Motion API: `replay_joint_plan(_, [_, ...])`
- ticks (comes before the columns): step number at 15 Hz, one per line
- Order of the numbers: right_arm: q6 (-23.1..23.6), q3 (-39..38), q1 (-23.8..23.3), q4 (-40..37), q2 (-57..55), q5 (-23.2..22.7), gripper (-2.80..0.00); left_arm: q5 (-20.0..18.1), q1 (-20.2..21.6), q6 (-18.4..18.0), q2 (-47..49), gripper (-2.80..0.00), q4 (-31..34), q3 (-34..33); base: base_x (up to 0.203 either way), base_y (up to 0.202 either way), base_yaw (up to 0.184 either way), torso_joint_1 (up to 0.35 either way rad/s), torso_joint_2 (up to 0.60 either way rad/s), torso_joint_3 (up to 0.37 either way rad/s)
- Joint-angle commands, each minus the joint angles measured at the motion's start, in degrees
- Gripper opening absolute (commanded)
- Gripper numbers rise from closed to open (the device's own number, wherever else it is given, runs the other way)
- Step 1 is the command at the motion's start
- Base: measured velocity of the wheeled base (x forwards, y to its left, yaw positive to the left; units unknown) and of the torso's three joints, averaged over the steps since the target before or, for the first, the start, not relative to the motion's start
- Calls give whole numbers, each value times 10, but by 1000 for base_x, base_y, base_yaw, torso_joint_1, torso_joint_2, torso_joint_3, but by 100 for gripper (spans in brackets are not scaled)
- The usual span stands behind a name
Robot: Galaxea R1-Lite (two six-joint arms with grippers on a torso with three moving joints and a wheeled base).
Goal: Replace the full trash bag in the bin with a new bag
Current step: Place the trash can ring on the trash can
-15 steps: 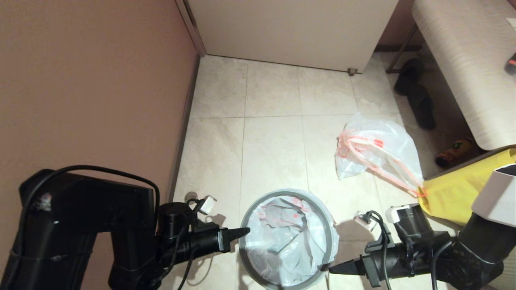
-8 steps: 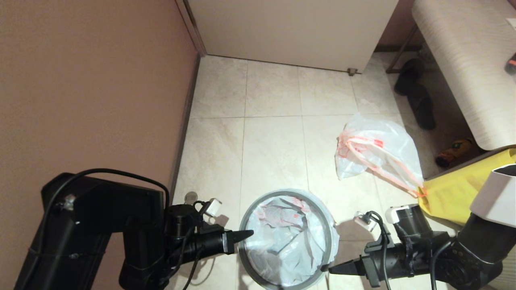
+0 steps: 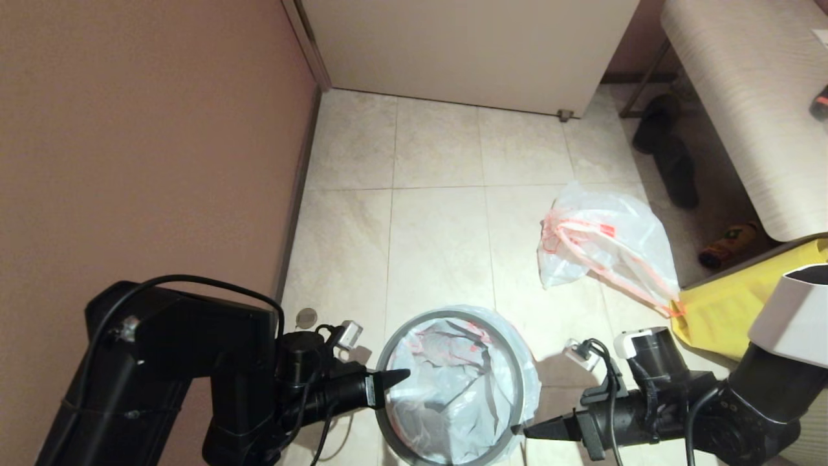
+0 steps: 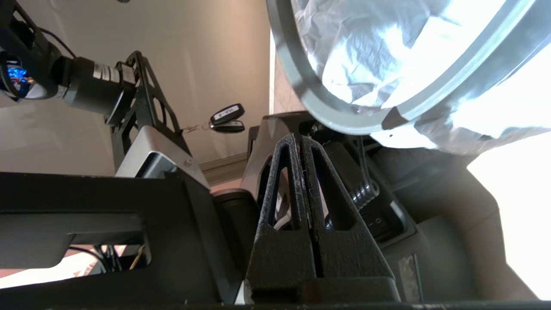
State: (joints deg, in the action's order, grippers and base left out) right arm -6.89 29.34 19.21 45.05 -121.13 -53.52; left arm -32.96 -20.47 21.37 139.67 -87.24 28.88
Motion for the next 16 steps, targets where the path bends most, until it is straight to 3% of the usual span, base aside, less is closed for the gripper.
replay_joint_plan(1, [-3,2,2,4,-5,4,-280,-3,0,-11,-3,-280,-27,-2,0,0,0,0,0,0])
replay_joint_plan(6, [-4,4,3,4,-5,20,-280,-3,-8,-8,-64,-280,-27,-19,0,0,0,0,0,0])
replay_joint_plan(8, [-3,4,-17,6,-5,62,-280,-4,-6,-7,-87,-280,-27,-32,0,0,0,0,0,0])
replay_joint_plan(10, [-2,-5,-43,24,-13,58,-280,-4,11,-8,-90,-280,-27,-40,0,0,0,0,0,0])
replay_joint_plan(16, [-9,-29,-43,73,-12,60,-280,-2,96,-8,-79,-280,-27,-14,0,0,0,0,0,0])
